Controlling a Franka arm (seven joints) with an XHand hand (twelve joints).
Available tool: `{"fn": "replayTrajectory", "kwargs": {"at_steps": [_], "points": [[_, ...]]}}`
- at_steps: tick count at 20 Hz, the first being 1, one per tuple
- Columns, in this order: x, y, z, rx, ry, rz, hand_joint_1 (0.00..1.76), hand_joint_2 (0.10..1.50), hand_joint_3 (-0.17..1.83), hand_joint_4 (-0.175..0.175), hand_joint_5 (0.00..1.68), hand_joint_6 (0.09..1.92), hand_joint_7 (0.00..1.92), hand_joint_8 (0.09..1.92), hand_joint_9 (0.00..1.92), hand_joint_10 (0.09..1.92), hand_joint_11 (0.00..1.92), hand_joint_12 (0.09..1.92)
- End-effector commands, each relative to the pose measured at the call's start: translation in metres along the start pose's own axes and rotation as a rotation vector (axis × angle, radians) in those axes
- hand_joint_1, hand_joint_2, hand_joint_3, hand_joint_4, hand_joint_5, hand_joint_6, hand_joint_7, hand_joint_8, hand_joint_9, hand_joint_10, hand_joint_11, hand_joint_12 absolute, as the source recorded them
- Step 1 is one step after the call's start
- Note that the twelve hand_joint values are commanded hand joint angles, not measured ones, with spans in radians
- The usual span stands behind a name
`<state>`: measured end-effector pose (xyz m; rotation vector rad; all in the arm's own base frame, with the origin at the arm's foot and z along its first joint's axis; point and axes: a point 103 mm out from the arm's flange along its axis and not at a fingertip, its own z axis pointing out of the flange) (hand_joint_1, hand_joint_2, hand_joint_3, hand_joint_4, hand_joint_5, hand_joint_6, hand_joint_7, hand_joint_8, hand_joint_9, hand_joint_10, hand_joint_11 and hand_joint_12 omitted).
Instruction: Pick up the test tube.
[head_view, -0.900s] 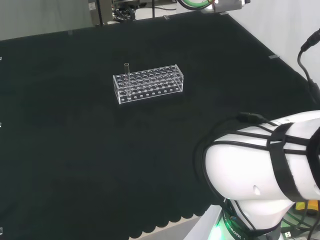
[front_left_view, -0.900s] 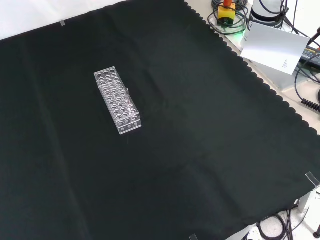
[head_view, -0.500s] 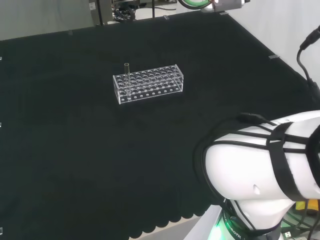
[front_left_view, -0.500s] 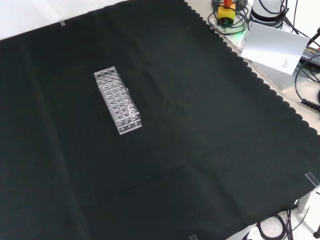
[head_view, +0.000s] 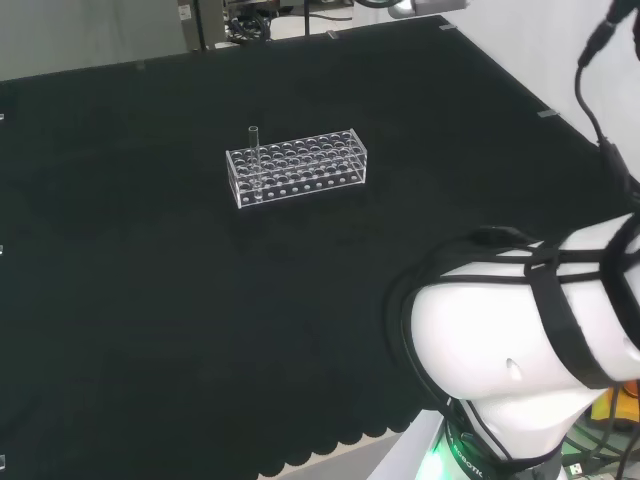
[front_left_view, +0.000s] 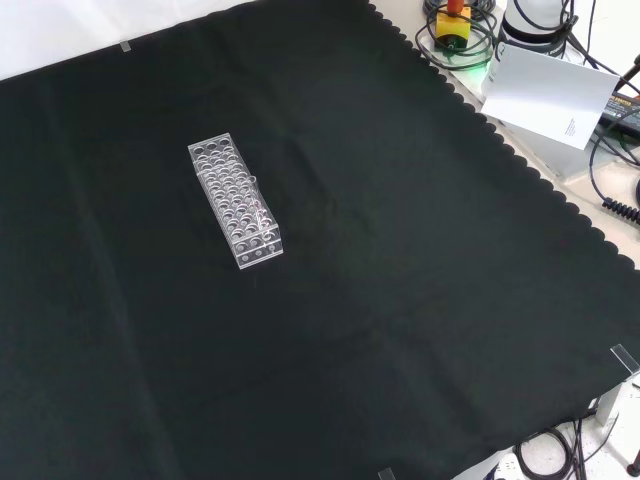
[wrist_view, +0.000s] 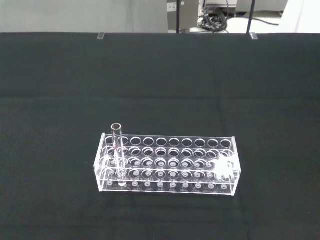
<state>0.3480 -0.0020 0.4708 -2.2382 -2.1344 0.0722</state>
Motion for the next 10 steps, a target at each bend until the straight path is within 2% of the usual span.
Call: {"fn": "replayTrajectory", "kwargs": {"at_steps": [1,6,10], "points": [[-0.001,0.05,0.001,0.046,0.004,-0.02,0.53,0.87,0.36,-0.005,0.02,0.09,0.0,0.32,0.0,0.35,0.0,1.3],[-0.002,0.081,0.005,0.076,0.007,-0.018,0.53,0.87,0.35,-0.009,0.05,0.09,0.0,0.41,0.0,0.4,0.0,1.32],[0.0,0.104,0.013,0.124,-0.004,-0.031,0.53,0.87,0.34,-0.012,0.06,0.09,0.0,0.5,0.0,0.43,0.0,1.33]]}}
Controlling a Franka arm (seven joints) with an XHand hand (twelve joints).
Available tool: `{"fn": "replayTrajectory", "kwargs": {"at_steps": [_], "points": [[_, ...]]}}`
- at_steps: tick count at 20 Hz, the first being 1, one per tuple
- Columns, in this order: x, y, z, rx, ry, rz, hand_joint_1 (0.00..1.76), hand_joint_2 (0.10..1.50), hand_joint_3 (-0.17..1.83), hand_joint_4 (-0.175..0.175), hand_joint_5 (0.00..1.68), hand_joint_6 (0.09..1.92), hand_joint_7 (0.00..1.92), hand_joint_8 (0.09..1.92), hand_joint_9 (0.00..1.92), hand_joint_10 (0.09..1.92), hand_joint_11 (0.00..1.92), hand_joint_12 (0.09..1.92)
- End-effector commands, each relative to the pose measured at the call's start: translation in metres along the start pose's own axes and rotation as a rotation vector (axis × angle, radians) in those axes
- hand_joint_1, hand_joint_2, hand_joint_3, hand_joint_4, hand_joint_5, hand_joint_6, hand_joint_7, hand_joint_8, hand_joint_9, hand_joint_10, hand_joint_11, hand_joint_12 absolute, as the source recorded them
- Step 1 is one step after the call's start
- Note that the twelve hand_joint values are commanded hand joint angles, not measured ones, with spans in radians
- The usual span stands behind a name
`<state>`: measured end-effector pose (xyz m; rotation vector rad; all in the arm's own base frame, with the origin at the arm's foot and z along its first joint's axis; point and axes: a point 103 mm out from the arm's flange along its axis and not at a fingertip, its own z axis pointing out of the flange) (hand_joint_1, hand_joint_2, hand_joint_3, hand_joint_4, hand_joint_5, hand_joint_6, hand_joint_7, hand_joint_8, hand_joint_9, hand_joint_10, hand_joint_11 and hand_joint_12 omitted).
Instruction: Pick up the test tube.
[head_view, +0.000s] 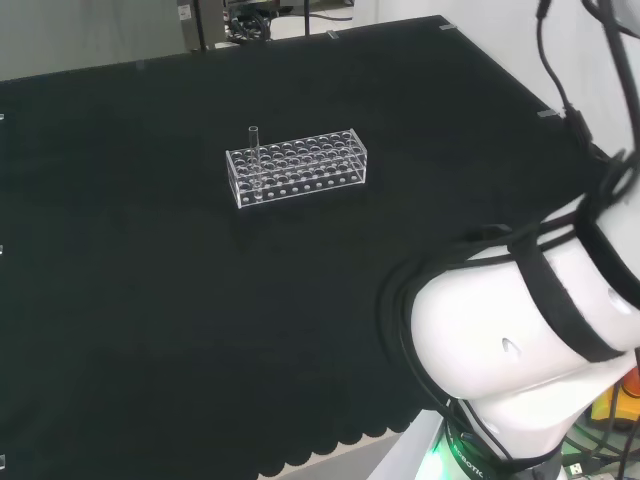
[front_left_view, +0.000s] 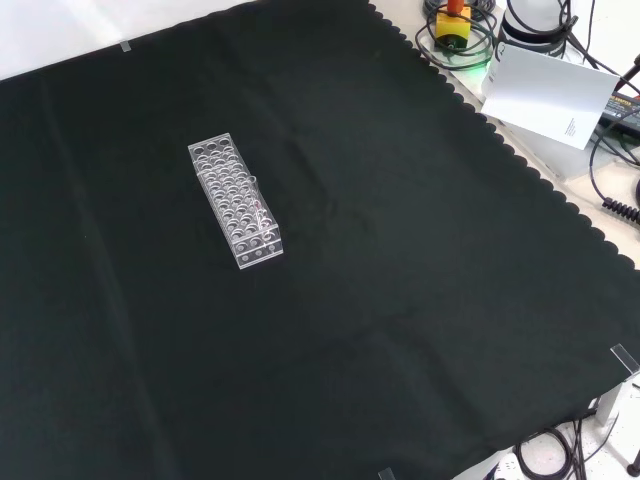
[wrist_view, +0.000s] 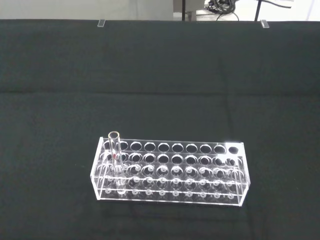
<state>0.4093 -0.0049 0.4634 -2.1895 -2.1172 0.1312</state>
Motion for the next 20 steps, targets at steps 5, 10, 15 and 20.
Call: {"fn": "replayTrajectory", "kwargs": {"at_steps": [5,10,15,20], "points": [[-0.001,0.064,0.021,0.115,-0.018,-0.023,0.54,0.88,0.34,-0.014,0.08,0.09,0.0,0.56,0.0,0.47,0.0,1.34],[-0.002,0.083,0.033,0.155,-0.007,-0.012,0.54,0.88,0.33,-0.015,0.08,0.09,0.0,0.6,0.0,0.51,0.0,1.36],[0.006,0.096,0.043,0.183,-0.022,-0.031,0.55,0.88,0.33,-0.017,0.08,0.09,0.0,0.62,0.0,0.55,0.0,1.38],[0.018,0.105,0.055,0.209,-0.013,-0.051,0.55,0.88,0.33,-0.017,0.09,0.09,0.0,0.65,0.0,0.59,0.0,1.39]]}}
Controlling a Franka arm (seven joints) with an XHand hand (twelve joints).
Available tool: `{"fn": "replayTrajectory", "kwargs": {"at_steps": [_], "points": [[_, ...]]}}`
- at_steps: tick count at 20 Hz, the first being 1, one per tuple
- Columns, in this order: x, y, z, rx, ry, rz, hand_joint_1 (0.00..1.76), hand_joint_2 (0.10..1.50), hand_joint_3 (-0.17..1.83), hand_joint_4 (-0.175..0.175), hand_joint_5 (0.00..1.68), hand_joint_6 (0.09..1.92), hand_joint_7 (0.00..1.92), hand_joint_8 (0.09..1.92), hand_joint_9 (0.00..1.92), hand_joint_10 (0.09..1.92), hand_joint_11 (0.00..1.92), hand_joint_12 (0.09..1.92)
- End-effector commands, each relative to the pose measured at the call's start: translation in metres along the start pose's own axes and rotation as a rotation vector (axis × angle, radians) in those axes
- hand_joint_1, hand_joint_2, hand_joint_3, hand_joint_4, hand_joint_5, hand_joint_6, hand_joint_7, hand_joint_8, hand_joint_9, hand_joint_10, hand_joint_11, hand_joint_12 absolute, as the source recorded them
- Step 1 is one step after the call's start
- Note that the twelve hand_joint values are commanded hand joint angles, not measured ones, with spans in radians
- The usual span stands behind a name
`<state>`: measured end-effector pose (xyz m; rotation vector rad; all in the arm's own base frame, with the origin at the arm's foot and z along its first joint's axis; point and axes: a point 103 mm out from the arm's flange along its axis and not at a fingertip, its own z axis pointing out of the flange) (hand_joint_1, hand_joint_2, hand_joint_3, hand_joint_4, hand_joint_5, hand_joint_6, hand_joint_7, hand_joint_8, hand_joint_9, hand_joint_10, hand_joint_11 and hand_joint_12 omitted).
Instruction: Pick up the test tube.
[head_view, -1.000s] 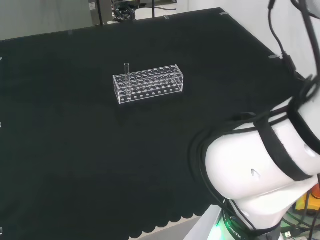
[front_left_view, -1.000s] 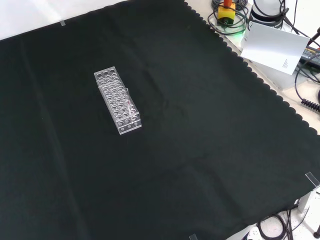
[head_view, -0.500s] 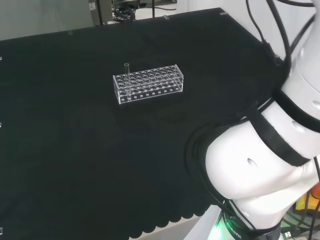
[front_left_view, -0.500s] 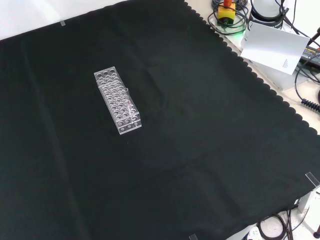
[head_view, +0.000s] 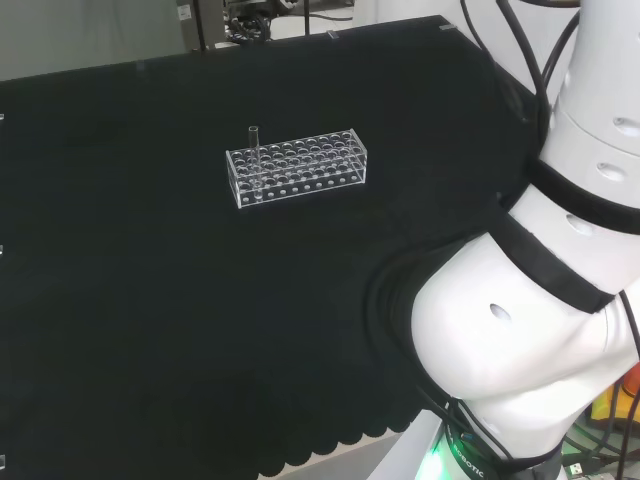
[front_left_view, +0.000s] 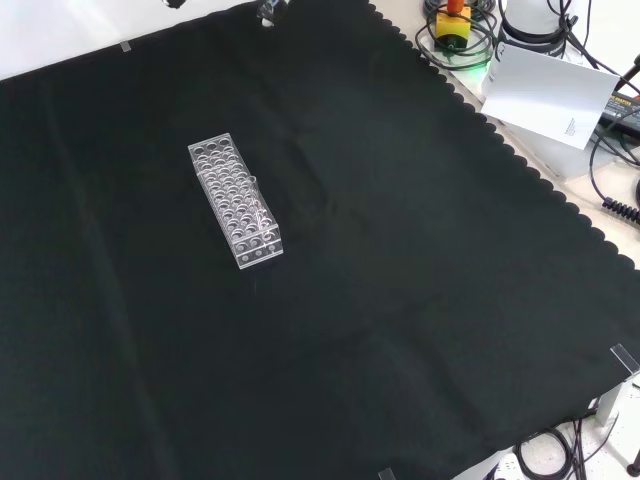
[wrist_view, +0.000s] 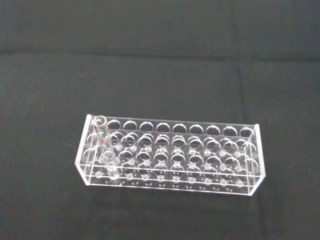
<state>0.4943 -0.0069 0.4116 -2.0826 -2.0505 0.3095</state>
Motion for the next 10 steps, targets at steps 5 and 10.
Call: {"fn": "replayTrajectory", "kwargs": {"at_steps": [5,10], "points": [[0.032,0.025,0.026,0.072,-0.012,-0.067,0.57,0.87,0.33,-0.019,0.1,0.09,0.0,0.69,0.0,0.64,0.0,1.41],[0.046,0.031,0.041,0.112,-0.038,-0.096,0.57,0.87,0.34,-0.021,0.11,0.09,0.0,0.71,0.0,0.66,0.0,1.42]]}}
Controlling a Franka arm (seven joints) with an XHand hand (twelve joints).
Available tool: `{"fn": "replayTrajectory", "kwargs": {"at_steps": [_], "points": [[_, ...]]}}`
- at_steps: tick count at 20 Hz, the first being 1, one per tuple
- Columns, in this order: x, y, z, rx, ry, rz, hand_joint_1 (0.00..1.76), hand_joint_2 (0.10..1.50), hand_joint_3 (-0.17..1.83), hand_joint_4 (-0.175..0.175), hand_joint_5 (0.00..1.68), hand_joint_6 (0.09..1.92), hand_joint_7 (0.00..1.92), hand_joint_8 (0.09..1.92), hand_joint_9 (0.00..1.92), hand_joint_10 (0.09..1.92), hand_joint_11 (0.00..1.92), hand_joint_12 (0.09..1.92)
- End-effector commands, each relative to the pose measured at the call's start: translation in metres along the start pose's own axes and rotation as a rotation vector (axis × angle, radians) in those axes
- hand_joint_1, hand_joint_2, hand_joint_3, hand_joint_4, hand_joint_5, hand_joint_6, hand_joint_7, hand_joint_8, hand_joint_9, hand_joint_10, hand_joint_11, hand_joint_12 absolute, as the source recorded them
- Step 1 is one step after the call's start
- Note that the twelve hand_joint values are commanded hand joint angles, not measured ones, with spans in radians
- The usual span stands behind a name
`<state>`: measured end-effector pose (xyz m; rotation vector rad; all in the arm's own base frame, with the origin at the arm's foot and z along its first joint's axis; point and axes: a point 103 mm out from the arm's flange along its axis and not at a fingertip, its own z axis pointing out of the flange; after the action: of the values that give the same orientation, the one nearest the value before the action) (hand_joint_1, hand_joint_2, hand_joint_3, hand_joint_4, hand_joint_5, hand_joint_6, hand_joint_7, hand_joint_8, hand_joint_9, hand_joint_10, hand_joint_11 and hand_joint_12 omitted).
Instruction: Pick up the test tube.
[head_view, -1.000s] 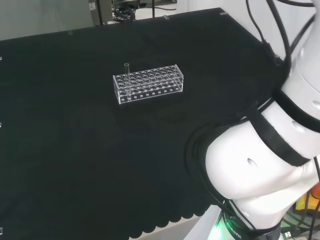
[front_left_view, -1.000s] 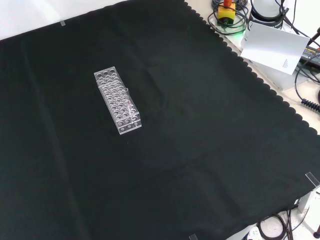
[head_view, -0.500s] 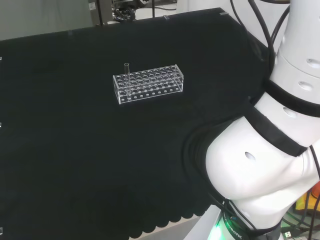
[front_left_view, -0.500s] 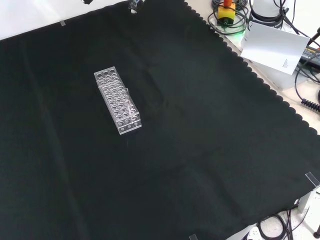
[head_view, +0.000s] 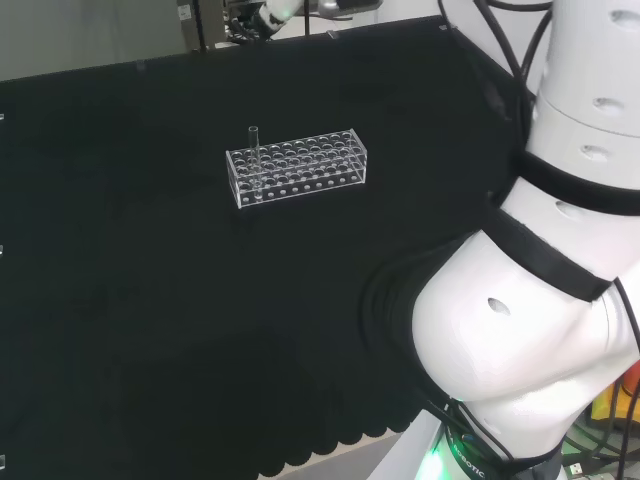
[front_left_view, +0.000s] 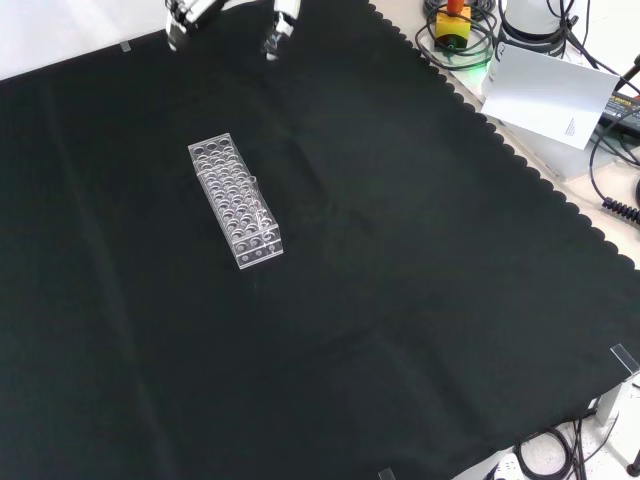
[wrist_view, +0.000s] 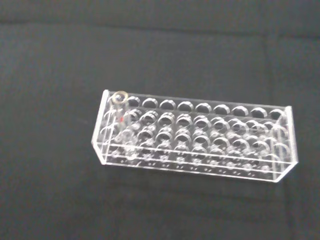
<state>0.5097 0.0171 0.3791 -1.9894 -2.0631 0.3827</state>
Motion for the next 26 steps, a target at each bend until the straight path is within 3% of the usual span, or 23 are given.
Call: {"fn": "replayTrajectory", "kwargs": {"at_steps": [1,8,26], "points": [[0.024,0.01,0.017,0.048,-0.029,-0.051,0.57,0.87,0.34,-0.021,0.11,0.09,0.0,0.72,0.0,0.66,0.0,1.42],[0.037,0.015,0.045,0.109,-0.041,-0.069,0.58,0.87,0.34,-0.022,0.12,0.09,0.0,0.73,0.0,0.68,0.0,1.43],[0.041,0.047,0.096,0.184,-0.037,-0.058,0.59,0.87,0.35,-0.023,0.15,0.09,0.04,0.76,0.0,0.77,0.0,1.45]]}}
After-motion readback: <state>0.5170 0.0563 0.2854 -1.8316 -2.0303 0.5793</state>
